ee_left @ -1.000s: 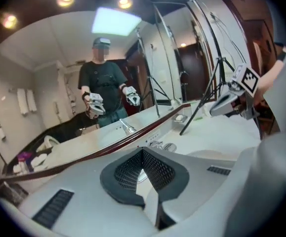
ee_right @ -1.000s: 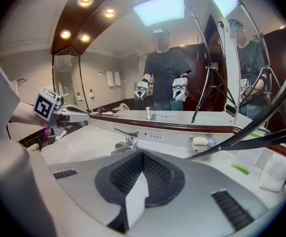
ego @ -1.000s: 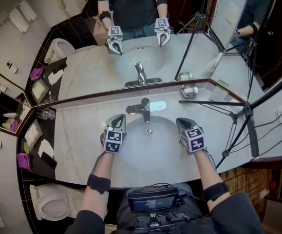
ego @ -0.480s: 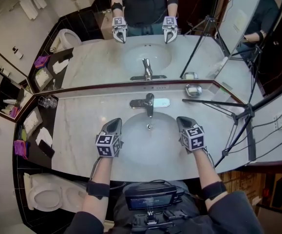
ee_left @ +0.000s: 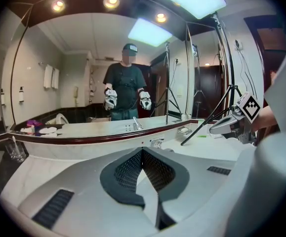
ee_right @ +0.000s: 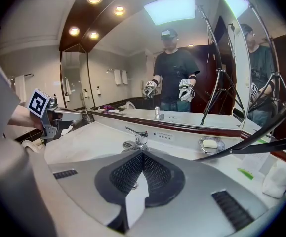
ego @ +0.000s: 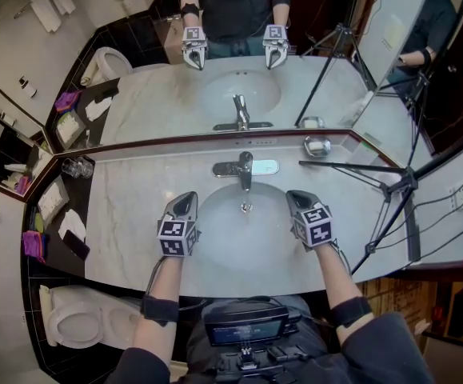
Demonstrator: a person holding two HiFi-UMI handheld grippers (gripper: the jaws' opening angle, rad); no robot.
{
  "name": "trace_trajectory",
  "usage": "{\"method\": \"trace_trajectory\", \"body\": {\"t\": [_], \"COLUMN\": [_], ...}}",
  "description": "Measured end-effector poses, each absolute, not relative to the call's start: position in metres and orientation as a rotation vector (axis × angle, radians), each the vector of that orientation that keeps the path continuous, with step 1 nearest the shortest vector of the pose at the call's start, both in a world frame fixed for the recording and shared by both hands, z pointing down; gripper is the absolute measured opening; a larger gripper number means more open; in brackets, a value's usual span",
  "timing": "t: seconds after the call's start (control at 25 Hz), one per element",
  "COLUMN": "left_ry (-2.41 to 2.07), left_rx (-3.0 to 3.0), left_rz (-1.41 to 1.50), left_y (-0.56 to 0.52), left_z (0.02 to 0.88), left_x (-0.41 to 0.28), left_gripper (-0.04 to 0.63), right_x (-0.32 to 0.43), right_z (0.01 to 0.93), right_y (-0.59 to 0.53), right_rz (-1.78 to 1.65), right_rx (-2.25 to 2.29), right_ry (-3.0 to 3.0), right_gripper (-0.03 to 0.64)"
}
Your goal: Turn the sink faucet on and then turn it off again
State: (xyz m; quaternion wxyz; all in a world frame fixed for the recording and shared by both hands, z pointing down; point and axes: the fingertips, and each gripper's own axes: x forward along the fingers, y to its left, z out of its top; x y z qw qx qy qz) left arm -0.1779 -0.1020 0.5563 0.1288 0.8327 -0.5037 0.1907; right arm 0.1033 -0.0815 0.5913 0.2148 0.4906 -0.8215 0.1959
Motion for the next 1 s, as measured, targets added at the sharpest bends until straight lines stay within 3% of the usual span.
{"method": "trace_trajectory", "body": {"t": [0.24,0.64,1.0], "left_ry": [-1.419,-1.105,-0.793], "left_rx": [2.509,2.819,3.057], "left_rz": [0.662,1.12,1.682], "left_y": [-0.123,-0.16,-0.187], "left_z": [0.559,0.59,0.644], "left_x": [-0.158,-0.078,-0.027], "left_gripper": [0.037,0.228,0.253], "right_x": [0.093,0.075,0.073], "right_z": [0.588,0.579,0.594], "right_y": [-0.09,-0.115,-0.127], "right_rz": [0.522,0.507,0.549], "right_rx": [1.34,1.286,1.281], "right_ry": [-2.289,-2.298,-2.288], "right_gripper": [0.018,0.018,0.018]}}
